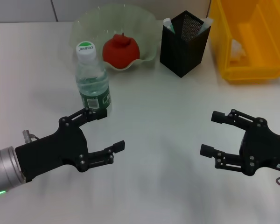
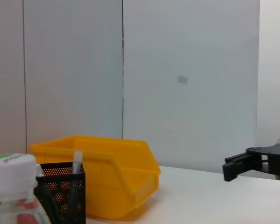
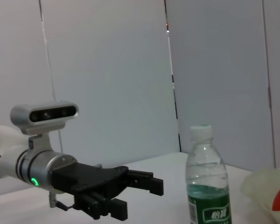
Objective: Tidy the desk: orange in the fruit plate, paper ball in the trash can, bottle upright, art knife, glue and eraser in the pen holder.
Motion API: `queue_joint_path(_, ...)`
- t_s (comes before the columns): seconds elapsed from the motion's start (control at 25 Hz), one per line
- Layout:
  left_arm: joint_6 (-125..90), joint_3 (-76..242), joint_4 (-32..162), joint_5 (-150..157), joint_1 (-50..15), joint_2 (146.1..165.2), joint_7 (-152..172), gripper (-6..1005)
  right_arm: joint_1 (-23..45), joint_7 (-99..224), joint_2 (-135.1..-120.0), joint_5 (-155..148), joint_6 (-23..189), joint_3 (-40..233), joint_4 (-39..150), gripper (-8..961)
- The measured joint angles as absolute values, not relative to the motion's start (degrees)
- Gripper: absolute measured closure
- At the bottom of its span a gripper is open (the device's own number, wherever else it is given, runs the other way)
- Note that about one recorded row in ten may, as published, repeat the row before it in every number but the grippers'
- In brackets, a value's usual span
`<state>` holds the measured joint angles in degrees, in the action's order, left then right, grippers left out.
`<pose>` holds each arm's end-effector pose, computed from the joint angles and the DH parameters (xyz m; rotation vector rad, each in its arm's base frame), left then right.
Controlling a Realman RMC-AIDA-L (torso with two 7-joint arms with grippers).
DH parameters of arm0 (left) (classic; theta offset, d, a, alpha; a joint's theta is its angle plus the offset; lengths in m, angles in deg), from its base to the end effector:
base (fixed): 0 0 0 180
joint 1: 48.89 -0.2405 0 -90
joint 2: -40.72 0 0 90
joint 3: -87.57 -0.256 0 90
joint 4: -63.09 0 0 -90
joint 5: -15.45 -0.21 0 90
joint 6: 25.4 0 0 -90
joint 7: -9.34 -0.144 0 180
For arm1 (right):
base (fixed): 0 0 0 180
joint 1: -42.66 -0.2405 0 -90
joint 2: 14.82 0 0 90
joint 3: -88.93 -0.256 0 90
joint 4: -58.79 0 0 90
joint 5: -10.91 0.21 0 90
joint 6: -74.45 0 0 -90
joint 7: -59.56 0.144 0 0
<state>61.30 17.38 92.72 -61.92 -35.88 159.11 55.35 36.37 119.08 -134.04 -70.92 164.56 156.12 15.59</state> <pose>-0.2895 0.2463 -0.0398 -2.5811 -0.2625 -0.9085 0.2865 0.2342 -0.0133 -2.5879 0.3771 0.9402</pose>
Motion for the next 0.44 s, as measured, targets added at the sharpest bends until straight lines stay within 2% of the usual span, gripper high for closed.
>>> queue_joint_path(0.44, 61.57, 17.14, 92.71, -61.62, -36.51, 159.21, 55.14, 139, 31.76, 117.70, -134.17, -70.64, 162.89, 155.90, 21.56, 120)
